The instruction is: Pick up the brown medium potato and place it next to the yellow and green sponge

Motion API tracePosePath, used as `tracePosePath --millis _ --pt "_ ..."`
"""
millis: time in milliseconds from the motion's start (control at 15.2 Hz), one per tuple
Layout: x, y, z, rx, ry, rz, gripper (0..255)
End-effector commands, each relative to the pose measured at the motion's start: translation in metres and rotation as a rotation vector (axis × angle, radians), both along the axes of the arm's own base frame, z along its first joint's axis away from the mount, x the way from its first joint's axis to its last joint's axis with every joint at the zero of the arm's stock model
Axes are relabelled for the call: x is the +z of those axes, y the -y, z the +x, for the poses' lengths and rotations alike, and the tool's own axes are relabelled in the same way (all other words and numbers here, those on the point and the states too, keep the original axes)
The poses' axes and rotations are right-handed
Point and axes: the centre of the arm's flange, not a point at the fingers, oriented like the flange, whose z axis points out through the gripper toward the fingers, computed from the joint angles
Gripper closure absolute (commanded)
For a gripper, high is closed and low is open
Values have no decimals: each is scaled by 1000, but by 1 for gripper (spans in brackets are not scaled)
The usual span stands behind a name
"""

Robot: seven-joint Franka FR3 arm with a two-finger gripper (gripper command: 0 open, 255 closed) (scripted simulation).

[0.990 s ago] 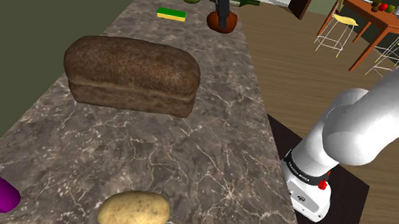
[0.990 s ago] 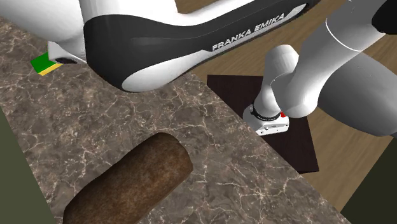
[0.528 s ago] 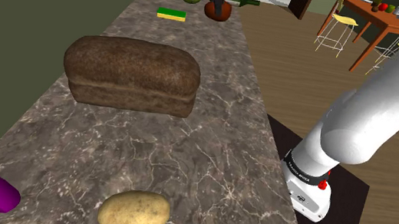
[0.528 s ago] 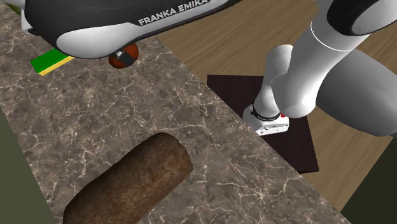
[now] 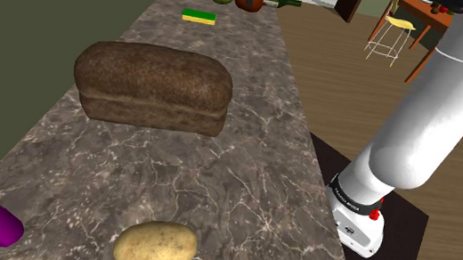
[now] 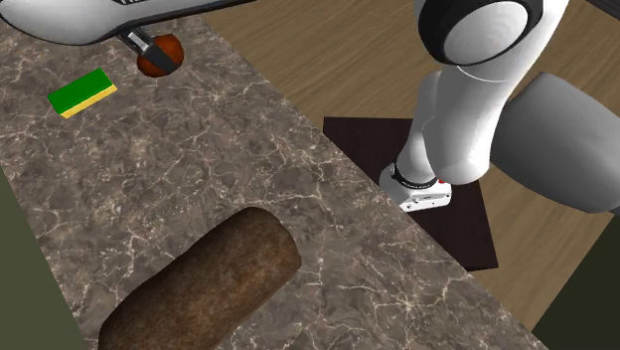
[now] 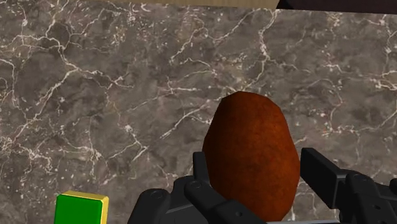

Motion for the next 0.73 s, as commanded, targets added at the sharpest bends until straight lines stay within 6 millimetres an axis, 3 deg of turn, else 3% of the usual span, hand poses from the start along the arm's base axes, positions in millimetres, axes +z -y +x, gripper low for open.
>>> tracePosePath --millis 0,396,660 --pt "-1 19 24 1 0 -1 255" --pt "-1 75 89 1 0 -1 255" --pt "-22 75 89 1 0 -1 255"
